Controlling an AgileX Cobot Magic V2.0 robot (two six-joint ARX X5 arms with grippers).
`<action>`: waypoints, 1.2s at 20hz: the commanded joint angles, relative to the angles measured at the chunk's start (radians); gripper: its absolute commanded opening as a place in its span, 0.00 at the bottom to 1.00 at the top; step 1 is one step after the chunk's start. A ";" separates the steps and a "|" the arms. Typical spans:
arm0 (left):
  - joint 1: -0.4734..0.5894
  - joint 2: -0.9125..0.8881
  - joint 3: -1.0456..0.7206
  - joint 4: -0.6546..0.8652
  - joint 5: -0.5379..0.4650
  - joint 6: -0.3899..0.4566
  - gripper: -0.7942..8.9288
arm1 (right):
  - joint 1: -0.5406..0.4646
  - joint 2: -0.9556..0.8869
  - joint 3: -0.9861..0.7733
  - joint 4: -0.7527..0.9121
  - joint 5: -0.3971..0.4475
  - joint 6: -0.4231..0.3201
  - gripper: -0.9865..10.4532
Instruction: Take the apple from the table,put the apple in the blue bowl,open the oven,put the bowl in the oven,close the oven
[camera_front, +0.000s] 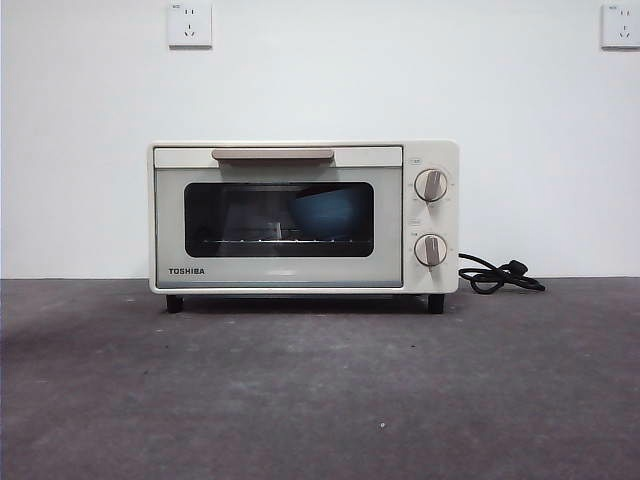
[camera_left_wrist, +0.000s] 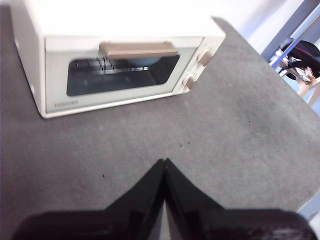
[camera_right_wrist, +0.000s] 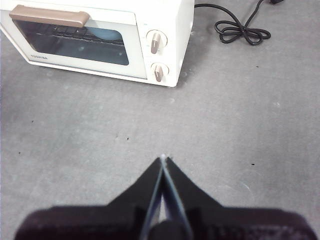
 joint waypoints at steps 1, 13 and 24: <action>-0.002 -0.093 0.002 -0.005 -0.005 0.034 0.08 | 0.000 0.000 -0.011 0.006 0.005 0.003 0.09; 0.008 -0.208 -0.248 0.324 -0.016 0.418 0.08 | 0.000 0.001 -0.011 0.006 0.005 0.004 0.09; 0.009 -0.708 -0.993 0.778 -0.517 0.065 0.08 | 0.000 0.007 -0.011 0.006 0.005 0.003 0.09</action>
